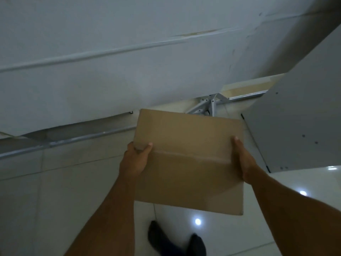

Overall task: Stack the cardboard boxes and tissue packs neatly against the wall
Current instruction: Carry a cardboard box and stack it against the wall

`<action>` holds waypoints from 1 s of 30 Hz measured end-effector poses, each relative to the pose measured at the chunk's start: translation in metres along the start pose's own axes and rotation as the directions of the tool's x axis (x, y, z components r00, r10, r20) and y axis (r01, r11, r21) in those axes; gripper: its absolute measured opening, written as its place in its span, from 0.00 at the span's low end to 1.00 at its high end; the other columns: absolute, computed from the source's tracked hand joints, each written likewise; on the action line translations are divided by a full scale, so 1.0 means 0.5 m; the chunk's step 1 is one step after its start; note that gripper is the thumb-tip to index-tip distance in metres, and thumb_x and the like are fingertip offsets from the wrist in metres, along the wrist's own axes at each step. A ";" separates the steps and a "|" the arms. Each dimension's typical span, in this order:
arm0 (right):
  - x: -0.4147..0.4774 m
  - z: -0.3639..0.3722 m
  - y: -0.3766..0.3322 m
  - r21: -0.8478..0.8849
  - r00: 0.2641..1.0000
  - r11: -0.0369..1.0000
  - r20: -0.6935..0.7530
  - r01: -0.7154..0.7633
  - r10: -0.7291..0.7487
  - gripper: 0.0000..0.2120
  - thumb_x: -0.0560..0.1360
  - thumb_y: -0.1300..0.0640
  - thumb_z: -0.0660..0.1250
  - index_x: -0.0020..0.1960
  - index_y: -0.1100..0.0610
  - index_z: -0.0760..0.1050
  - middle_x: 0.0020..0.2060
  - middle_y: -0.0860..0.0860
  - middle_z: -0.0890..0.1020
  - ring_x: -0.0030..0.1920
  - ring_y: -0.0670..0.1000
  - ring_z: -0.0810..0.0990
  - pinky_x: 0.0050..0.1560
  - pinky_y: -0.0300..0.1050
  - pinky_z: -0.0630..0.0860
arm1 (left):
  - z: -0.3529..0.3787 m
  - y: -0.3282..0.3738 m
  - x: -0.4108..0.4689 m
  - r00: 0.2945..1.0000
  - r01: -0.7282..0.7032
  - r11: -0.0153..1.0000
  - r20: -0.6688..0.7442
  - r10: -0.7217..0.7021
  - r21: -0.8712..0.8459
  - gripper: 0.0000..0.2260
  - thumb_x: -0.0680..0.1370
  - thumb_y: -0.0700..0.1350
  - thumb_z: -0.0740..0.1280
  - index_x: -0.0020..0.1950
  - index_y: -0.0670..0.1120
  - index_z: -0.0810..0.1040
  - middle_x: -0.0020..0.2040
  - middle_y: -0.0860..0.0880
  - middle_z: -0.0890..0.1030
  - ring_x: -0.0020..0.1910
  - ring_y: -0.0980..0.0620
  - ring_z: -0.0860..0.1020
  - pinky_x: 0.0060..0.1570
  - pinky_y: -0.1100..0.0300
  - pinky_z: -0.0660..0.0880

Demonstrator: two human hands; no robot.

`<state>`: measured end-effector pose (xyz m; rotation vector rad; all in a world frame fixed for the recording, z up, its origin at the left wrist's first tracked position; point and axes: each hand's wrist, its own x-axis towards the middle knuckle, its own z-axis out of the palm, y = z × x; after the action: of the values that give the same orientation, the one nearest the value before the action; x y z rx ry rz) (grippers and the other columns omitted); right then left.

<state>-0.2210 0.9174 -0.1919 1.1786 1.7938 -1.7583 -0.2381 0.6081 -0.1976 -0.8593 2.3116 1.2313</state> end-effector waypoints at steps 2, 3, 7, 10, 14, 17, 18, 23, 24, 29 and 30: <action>0.026 -0.018 -0.038 -0.051 1.000 0.999 0.011 0.017 -0.016 0.34 0.75 0.32 0.58 0.72 0.55 0.68 0.60 0.54 0.75 0.57 0.56 0.74 0.64 0.55 0.68 | 0.020 0.021 -0.003 1.000 0.020 0.999 0.008 -0.020 -0.026 0.33 0.75 0.64 0.64 0.75 0.48 0.63 0.69 0.45 0.74 0.67 0.41 0.73 0.65 0.48 0.70; 0.037 -0.024 -0.057 -0.080 0.999 0.997 0.034 0.025 -0.022 0.35 0.75 0.32 0.58 0.72 0.54 0.68 0.62 0.54 0.76 0.58 0.56 0.74 0.66 0.56 0.68 | 0.028 0.028 -0.001 1.000 0.031 0.999 0.006 -0.031 -0.032 0.33 0.75 0.63 0.65 0.74 0.48 0.64 0.69 0.45 0.74 0.67 0.41 0.73 0.65 0.49 0.70; 0.086 -0.033 -0.127 -0.181 0.994 0.981 0.094 0.065 -0.048 0.30 0.78 0.36 0.58 0.70 0.56 0.70 0.56 0.55 0.76 0.55 0.56 0.75 0.61 0.53 0.69 | 0.056 0.049 -0.005 0.998 0.062 0.994 -0.010 -0.063 -0.090 0.34 0.74 0.62 0.66 0.75 0.47 0.63 0.70 0.45 0.73 0.67 0.41 0.73 0.65 0.49 0.69; 0.150 -0.030 -0.164 -0.223 0.992 0.972 0.114 0.070 -0.046 0.36 0.71 0.30 0.63 0.68 0.55 0.74 0.60 0.54 0.78 0.56 0.57 0.78 0.62 0.52 0.72 | 0.088 0.053 0.010 0.995 0.100 0.988 -0.016 -0.103 -0.116 0.35 0.75 0.62 0.66 0.76 0.47 0.60 0.71 0.44 0.71 0.69 0.41 0.71 0.67 0.48 0.67; 0.237 -0.036 -0.172 -0.264 0.987 0.960 0.153 0.096 -0.057 0.33 0.72 0.31 0.63 0.66 0.54 0.74 0.58 0.53 0.80 0.45 0.51 0.79 0.56 0.49 0.72 | 0.152 0.038 0.032 0.988 0.136 0.977 -0.047 -0.145 -0.163 0.35 0.74 0.62 0.66 0.75 0.48 0.60 0.71 0.45 0.72 0.68 0.41 0.72 0.67 0.46 0.67; 0.284 -0.024 -0.180 -0.286 0.980 0.947 0.177 0.145 -0.097 0.25 0.77 0.36 0.60 0.65 0.51 0.73 0.51 0.50 0.79 0.43 0.50 0.77 0.53 0.46 0.69 | 0.184 0.032 0.055 0.982 0.164 0.962 -0.051 -0.179 -0.217 0.35 0.73 0.62 0.67 0.74 0.46 0.62 0.70 0.44 0.73 0.67 0.42 0.73 0.67 0.46 0.68; 0.302 -0.019 -0.179 -0.313 0.981 0.936 0.157 0.161 -0.117 0.28 0.75 0.34 0.61 0.66 0.53 0.73 0.53 0.50 0.79 0.47 0.52 0.78 0.54 0.45 0.70 | 0.189 0.032 0.064 0.980 0.176 0.957 -0.051 -0.193 -0.231 0.36 0.72 0.63 0.68 0.73 0.46 0.63 0.69 0.44 0.74 0.66 0.42 0.73 0.67 0.46 0.69; 0.364 0.013 -0.153 -0.504 0.970 0.835 0.024 0.220 -0.241 0.36 0.74 0.33 0.62 0.71 0.59 0.70 0.66 0.56 0.75 0.64 0.60 0.75 0.64 0.50 0.71 | 0.204 0.046 0.118 0.976 0.210 0.944 0.005 -0.216 -0.254 0.35 0.70 0.63 0.66 0.72 0.45 0.68 0.66 0.45 0.76 0.62 0.42 0.76 0.66 0.44 0.71; 0.370 0.017 -0.152 -0.509 0.966 0.829 0.017 0.231 -0.258 0.34 0.75 0.35 0.62 0.70 0.59 0.70 0.66 0.57 0.76 0.64 0.60 0.76 0.64 0.51 0.71 | 0.205 0.054 0.126 0.980 0.196 0.945 0.010 -0.200 -0.262 0.32 0.73 0.61 0.65 0.72 0.45 0.68 0.66 0.44 0.76 0.62 0.42 0.76 0.66 0.44 0.71; 0.399 0.025 -0.150 -0.526 0.959 0.815 0.005 0.244 -0.283 0.31 0.75 0.40 0.64 0.70 0.58 0.68 0.66 0.57 0.75 0.64 0.60 0.75 0.63 0.51 0.71 | 0.202 0.073 0.160 0.978 0.198 0.939 -0.003 -0.207 -0.283 0.35 0.69 0.64 0.65 0.71 0.48 0.68 0.65 0.45 0.76 0.60 0.42 0.77 0.64 0.43 0.72; 0.401 0.025 -0.150 -0.525 0.960 0.817 0.004 0.239 -0.279 0.31 0.75 0.40 0.64 0.71 0.58 0.68 0.66 0.56 0.75 0.64 0.60 0.75 0.63 0.50 0.71 | 0.202 0.070 0.165 0.978 0.200 0.939 -0.002 -0.209 -0.278 0.36 0.68 0.65 0.65 0.71 0.48 0.68 0.65 0.45 0.76 0.60 0.42 0.77 0.64 0.43 0.73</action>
<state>-0.3986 0.9759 -0.2970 0.8047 2.3676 -1.2190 -0.3178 0.6800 -0.2794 -1.1890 2.0381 1.4765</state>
